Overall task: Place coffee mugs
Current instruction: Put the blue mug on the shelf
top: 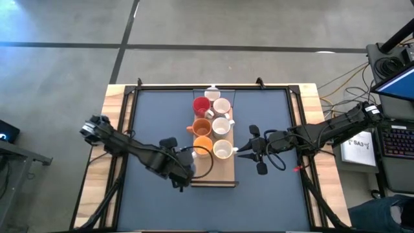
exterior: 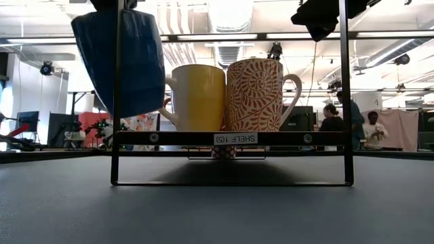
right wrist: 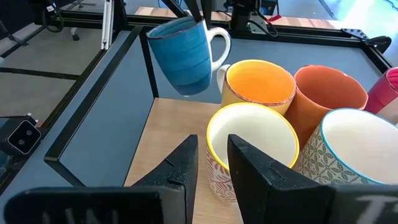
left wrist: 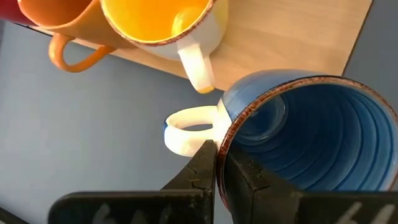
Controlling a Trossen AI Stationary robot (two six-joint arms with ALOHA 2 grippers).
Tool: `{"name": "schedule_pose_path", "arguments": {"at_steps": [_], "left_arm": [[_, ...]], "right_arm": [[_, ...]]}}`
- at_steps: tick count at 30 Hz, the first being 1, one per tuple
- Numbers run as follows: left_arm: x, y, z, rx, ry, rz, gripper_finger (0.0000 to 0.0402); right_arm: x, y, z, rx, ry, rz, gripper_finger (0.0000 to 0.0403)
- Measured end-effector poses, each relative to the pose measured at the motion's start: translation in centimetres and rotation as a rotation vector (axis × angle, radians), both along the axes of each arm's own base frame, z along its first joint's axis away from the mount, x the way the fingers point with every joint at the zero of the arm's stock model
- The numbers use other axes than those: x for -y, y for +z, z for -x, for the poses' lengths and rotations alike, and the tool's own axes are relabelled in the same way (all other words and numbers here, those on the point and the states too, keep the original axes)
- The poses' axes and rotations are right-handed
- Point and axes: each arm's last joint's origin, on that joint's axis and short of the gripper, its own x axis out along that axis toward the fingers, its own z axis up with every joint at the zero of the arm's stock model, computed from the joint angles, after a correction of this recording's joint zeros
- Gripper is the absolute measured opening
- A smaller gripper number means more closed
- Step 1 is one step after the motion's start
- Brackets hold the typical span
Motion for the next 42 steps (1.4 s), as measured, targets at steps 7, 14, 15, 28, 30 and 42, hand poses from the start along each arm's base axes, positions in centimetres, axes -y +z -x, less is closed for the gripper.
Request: {"name": "schedule_pose_path", "arguments": {"at_steps": [7, 14, 15, 28, 30, 42], "left_arm": [[-0.5, -0.6, -0.8, -0.018, 0.023, 0.04, 0.0], [-0.5, -1.4, -1.6, -0.046, 0.039, 0.095, 0.0007], [-0.5, -1.5, -1.6, -0.046, 0.03, 0.093, 0.0007], [-0.6, -1.7, -2.1, -0.031, 0.008, 0.075, 0.001], [-0.7, -1.7, -2.1, -0.029, 0.009, 0.075, 0.001], [-0.9, -1.6, -2.7, 0.016, -0.002, 0.085, 0.001]], "right_arm": [[0.0, 0.0, 0.0, 0.0, 0.0, 0.0, 0.008], [0.0, 0.0, 0.0, -0.001, 0.0, 0.0, 0.0073], [0.0, 0.0, 0.0, -0.001, 0.0, 0.0, 0.0073], [0.0, 0.0, 0.0, -0.001, 0.0, 0.0, 0.008], [0.0, 0.0, 0.0, -0.001, 0.0, 0.0, 0.0078], [0.0, 0.0, 0.0, 0.0, 0.001, 0.003, 0.0082]]}}
